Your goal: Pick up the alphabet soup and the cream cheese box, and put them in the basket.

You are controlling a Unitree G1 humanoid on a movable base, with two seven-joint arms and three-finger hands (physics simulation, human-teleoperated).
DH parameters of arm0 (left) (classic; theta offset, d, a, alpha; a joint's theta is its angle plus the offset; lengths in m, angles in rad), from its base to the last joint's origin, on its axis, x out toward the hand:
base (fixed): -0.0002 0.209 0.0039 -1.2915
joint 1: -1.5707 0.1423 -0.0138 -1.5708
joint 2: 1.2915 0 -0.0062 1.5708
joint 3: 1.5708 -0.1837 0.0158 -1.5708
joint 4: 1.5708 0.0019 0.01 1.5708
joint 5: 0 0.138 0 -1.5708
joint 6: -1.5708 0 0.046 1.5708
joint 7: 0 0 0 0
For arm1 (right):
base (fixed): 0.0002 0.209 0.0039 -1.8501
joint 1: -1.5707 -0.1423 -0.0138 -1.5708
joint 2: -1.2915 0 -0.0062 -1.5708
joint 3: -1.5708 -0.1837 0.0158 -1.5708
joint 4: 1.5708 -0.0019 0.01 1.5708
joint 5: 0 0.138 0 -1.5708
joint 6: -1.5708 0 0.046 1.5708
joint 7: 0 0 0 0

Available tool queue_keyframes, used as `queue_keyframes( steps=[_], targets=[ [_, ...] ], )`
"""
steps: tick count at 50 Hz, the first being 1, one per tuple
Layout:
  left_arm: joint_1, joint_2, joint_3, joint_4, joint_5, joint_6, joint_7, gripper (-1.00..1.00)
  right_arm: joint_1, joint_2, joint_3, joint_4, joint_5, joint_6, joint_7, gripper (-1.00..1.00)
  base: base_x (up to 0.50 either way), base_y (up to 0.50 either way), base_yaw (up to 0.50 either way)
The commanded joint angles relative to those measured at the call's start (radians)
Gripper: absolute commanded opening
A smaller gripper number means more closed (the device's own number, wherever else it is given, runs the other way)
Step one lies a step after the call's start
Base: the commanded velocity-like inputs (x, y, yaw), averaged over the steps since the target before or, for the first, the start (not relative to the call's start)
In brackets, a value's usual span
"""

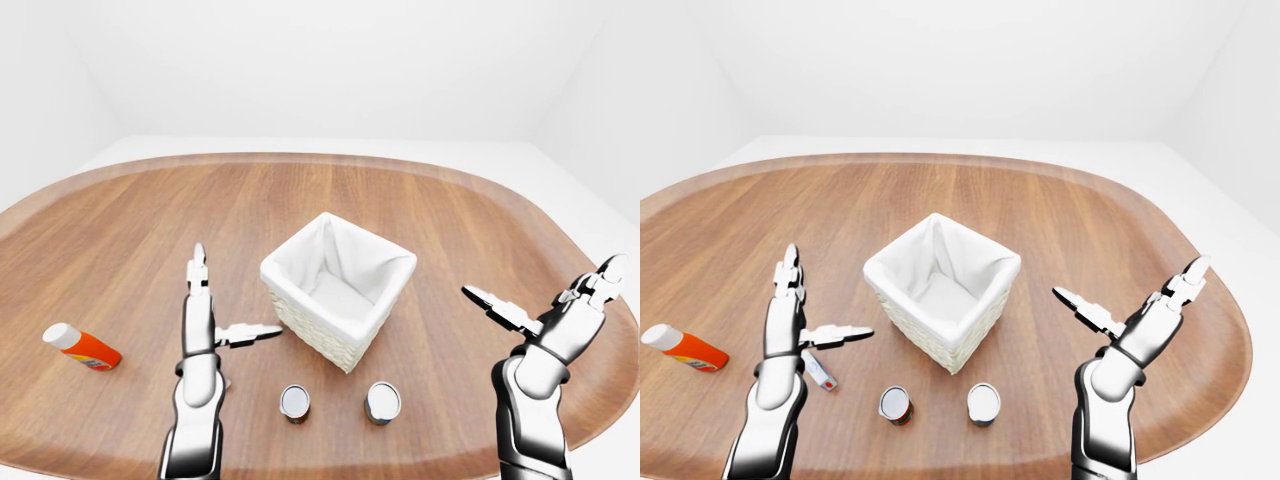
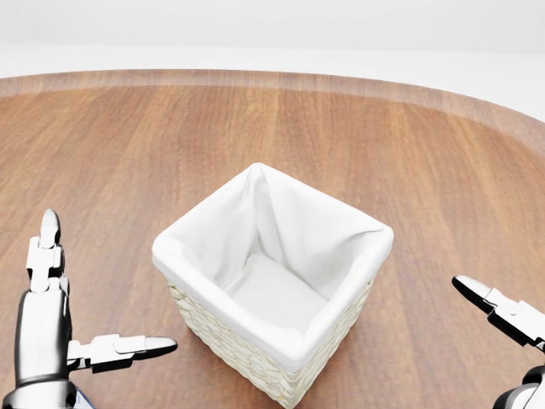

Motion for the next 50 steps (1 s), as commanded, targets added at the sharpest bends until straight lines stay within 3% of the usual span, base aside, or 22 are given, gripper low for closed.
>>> queue_keyframes(
  steps=[1, 4, 14, 18, 24, 28, 31, 36, 39, 43, 48, 50],
  targets=[
    [0.059, -0.02, 0.025, -0.21, 0.09, 0.0, -0.034, 1.0, 0.003, 0.002, 0.0, -0.011, -0.001, 0.006, 0.0, 1.0, 0.0, 0.0, 0.0],
    [0.052, -0.014, 0.025, -0.278, 0.126, 0.0, -0.06, 1.0, 0.001, 0.002, -0.001, -0.007, -0.003, 0.002, 0.0, 1.0, 0.0, 0.0, 0.0],
    [0.033, 0.01, -0.006, -0.351, 0.377, 0.0, -0.1, 1.0, 0.001, 0.0, 0.0, -0.004, -0.004, -0.001, 0.0, 1.0, 0.0, 0.0, 0.0],
    [0.024, 0.001, 0.007, -0.325, 0.384, 0.0, -0.112, 1.0, 0.002, 0.001, -0.001, -0.011, -0.004, 0.005, 0.0, 1.0, 0.0, 0.0, 0.0],
    [0.011, 0.021, 0.024, -0.332, 0.478, 0.0, -0.147, 1.0, -0.001, 0.0, -0.001, 0.003, -0.003, -0.005, 0.0, 1.0, 0.0, 0.0, 0.0],
    [-0.003, 0.029, 0.032, -0.368, 0.535, 0.0, -0.197, 1.0, 0.0, 0.001, -0.001, -0.01, -0.003, 0.007, 0.0, 1.0, 0.0, 0.0, 0.0],
    [-0.008, 0.047, 0.032, -0.386, 0.626, 0.0, -0.232, 1.0, -0.002, -0.001, 0.0, 0.008, -0.004, -0.008, 0.0, 1.0, 0.0, 0.0, 0.0],
    [-0.013, 0.041, 0.039, -0.413, 0.725, 0.0, -0.291, 1.0, 0.001, 0.0, 0.001, -0.01, -0.005, 0.009, 0.0, 1.0, 0.0, 0.0, 0.0],
    [-0.011, 0.04, 0.041, -0.426, 0.777, 0.0, -0.322, 1.0, -0.001, -0.001, 0.0, 0.003, -0.003, -0.001, 0.0, 1.0, 0.0, 0.0, 0.0],
    [-0.021, 0.062, 0.057, -0.416, 0.826, 0.0, -0.3, 1.0, -0.001, -0.001, 0.002, 0.004, -0.005, -0.001, 0.0, 1.0, 0.0, 0.0, 0.0],
    [-0.03, 0.066, 0.092, -0.436, 0.861, 0.0, -0.347, 1.0, -0.002, -0.001, 0.001, -0.002, -0.004, 0.006, 0.0, 1.0, 0.0, 0.0, 0.0],
    [-0.023, 0.081, 0.114, -0.435, 0.909, 0.0, -0.283, 1.0, -0.002, -0.001, 0.0, -0.001, -0.004, 0.005, 0.0, 1.0, 0.0, 0.0, 0.0]
  ],
)
